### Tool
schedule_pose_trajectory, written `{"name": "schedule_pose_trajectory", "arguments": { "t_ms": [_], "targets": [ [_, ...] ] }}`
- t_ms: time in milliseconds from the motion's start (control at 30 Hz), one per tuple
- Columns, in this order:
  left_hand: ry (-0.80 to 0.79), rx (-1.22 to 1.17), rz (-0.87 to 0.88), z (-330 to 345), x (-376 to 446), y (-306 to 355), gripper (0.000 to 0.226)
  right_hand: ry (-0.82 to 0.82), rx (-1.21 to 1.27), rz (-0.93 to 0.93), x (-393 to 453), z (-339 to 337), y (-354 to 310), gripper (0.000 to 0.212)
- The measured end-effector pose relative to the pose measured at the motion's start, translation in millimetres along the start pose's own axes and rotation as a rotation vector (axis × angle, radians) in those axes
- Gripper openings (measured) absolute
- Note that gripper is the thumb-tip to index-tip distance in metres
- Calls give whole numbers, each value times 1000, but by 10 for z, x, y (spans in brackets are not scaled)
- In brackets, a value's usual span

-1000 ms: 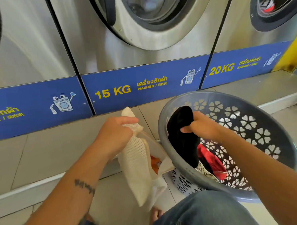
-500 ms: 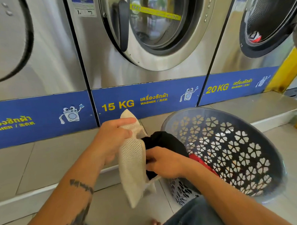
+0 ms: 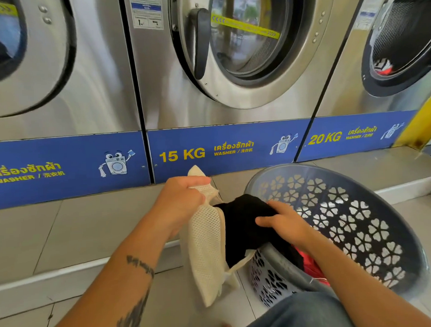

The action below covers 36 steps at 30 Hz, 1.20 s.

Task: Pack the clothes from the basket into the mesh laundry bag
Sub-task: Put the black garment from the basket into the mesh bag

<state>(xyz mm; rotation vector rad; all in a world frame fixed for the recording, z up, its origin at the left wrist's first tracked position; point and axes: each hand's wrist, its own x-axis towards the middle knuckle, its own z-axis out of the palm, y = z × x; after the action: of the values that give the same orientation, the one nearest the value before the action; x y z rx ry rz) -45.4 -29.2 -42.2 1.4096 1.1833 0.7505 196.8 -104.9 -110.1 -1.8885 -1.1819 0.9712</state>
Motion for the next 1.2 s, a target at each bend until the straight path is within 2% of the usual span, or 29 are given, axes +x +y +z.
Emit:
{"name": "schedule_pose_trajectory", "arguments": {
  "t_ms": [33, 100, 200, 267, 367, 400, 433, 500, 533, 567, 633, 667, 700, 733, 833, 867, 933, 1000, 1033, 1100, 1167, 1200],
  "targets": [
    [-6, 0, -2, 16, 2, 8, 47, 66, -110, -82, -23, 10, -49, 12],
    [-16, -7, 4, 54, -1, 21, 47, 197, -260, -220, -92, 75, -194, 28],
    [-10, 19, 63, 104, -16, 33, 49, 319, -210, -330, -230, 257, -432, 48],
    [-3, 39, 89, 94, -37, 50, 51, 213, -260, -381, -296, 342, -523, 42],
    [-10, 51, 93, 50, -54, 39, 54, -222, -519, -441, -337, 434, -471, 31],
    [-14, 62, 91, 40, -62, 30, 54, -233, -519, -457, -334, 407, -462, 33],
    [-18, 73, 85, 32, -65, 21, 53, -143, -452, -470, -314, 347, -472, 37],
    [-16, 82, 64, 15, -72, 12, 51, 154, -327, -474, -199, 163, -418, 45],
    [-12, 80, 55, 7, -73, 11, 51, 224, -334, -414, -141, 67, -359, 54],
    [-7, 78, 49, -1, -69, 9, 51, 181, -336, -293, -102, -11, -295, 65],
    [-1, 76, 40, -8, -65, 6, 52, -96, -121, 56, -69, -60, -129, 76],
    [1, 72, 36, -6, -61, 0, 52, -203, 14, 180, -73, -39, -48, 72],
    [3, 69, 33, -3, -54, -9, 53, -232, 98, 231, -83, -12, 7, 64],
    [2, 70, 29, 2, -48, -17, 53, -210, 110, 219, -93, 0, 25, 54],
    [-7, 57, 10, 29, -44, -30, 52, 19, -99, -15, -122, 12, -59, 21],
    [-15, 53, 11, 42, -47, -28, 51, 115, -152, -86, -139, 23, -130, 19],
    [-30, 68, 39, 73, -63, -22, 52, 284, -128, -176, -222, 85, -323, 27],
    [-23, 78, 72, 100, -71, -19, 52, 315, -69, -209, -308, 181, -485, 36],
    [-13, 70, 82, 100, -71, -17, 52, 248, -48, -211, -339, 230, -534, 37],
    [2, 35, 80, 80, -66, -13, 50, -18, -46, -205, -414, 338, -590, 34],
    [-7, 5, 52, 55, -61, -11, 50, -289, -251, -251, -458, 425, -591, 40],
    [-18, 1, 37, 50, -68, -11, 50, -355, -385, -305, -459, 449, -579, 43]
  ]
}}
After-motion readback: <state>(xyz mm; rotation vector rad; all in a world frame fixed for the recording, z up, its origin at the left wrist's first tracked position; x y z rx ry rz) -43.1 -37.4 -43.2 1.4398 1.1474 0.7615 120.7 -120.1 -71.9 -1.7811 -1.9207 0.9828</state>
